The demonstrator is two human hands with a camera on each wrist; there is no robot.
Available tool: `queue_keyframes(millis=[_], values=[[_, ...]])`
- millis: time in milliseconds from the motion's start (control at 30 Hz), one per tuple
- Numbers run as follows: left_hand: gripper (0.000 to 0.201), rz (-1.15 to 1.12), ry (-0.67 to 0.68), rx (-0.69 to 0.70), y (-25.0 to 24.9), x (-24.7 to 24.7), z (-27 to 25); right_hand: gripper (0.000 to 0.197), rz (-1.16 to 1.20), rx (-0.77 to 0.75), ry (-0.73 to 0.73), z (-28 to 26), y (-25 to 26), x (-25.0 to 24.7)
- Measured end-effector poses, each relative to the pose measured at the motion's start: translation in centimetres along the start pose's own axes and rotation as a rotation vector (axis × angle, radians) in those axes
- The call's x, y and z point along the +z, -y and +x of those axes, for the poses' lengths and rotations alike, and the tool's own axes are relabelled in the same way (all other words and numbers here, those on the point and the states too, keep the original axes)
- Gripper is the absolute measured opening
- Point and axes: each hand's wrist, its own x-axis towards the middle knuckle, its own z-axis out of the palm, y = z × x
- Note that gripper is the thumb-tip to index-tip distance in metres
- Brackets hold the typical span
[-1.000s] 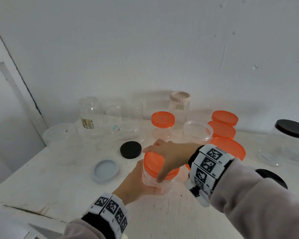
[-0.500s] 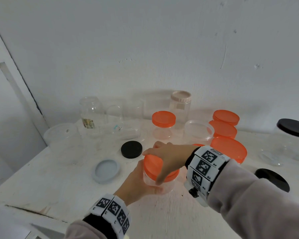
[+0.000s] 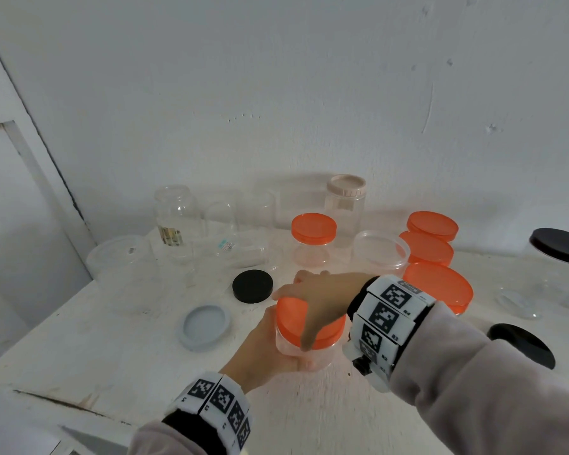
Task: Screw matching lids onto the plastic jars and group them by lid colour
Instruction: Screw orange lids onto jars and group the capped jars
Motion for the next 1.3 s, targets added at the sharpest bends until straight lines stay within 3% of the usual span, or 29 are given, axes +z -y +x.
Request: queue_keyframes(millis=[200,367,533,633,733,833,933,1067,1200,1300], values=[[0.080,-0.059,-0.012,0.011,0.7,0.0,-0.1,0.099,0.051,0.111,-0.098,0.3,-0.1,1.1],[0.102,-0.013,-0.007,-0.064,0.4,0.0,-0.2,0.108,0.011,0.053,0.000,-0.1,0.1,0.3],[0.081,0.020,-0.002,-0.040,0.4,0.0,0.1,0.098,-0.011,0.026,-0.012,0.0,-0.1,0.1],[0.083,-0.024,-0.028,-0.040,1.0,0.1,0.1,0.096,0.034,0.102,-0.084,0.1,-0.2,0.7],[0.077,-0.041,-0.040,-0.016,1.1,0.2,0.1,0.101,0.031,0.143,-0.100,0.2,-0.4,0.8],[0.071,-0.040,-0.018,0.024,1.0,0.1,0.1,0.108,0.018,0.081,-0.040,-0.1,-0.5,0.3],[0.075,-0.005,-0.005,0.030,0.6,0.1,0.2,0.099,0.021,-0.013,-0.005,0.0,-0.2,-0.1],[0.087,-0.045,-0.009,0.000,0.6,0.0,0.1,0.089,0.013,0.020,-0.034,0.3,-0.2,0.3],[0.075,-0.069,0.010,0.043,0.4,-0.1,-0.3,0.097,0.002,0.126,-0.113,0.6,-0.2,0.8],[0.073,-0.058,0.001,0.027,0.5,-0.1,-0.2,0.105,-0.003,0.125,-0.064,0.3,-0.3,0.5]])
